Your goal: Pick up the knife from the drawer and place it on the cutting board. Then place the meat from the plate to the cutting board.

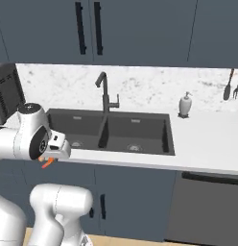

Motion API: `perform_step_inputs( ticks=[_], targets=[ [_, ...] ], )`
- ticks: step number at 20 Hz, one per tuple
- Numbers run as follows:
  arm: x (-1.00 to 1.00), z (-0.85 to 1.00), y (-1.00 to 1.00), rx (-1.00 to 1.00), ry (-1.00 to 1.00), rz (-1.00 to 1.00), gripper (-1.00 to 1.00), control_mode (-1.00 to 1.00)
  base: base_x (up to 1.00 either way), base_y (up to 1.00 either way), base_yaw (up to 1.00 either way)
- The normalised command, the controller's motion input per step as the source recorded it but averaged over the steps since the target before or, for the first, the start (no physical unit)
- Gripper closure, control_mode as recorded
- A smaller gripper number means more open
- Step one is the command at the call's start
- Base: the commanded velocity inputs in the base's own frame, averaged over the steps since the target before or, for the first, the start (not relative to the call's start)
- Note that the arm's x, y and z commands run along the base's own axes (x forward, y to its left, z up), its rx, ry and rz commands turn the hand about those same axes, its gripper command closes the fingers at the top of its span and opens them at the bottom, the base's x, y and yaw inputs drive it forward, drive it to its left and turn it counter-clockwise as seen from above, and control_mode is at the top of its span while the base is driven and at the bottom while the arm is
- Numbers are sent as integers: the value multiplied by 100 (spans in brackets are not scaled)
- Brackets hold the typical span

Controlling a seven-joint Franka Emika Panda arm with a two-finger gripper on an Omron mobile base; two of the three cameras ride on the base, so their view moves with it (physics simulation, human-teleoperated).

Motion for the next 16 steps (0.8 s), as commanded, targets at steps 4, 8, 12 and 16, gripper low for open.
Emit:
perform_step_inputs(
  ticks=[4, 8, 12, 16],
  targets=[
    [0, 0, 0, 0, 0, 0, 100, 100, -11, -100, 0],
    [0, 0, 0, 0, 0, 0, 100, 100, -8, -100, 0],
    [0, 0, 0, 0, 0, 0, 100, 100, -3, -100, 0],
    [0, 0, 0, 0, 0, 0, 100, 100, 0, -100, 0]
  ],
)
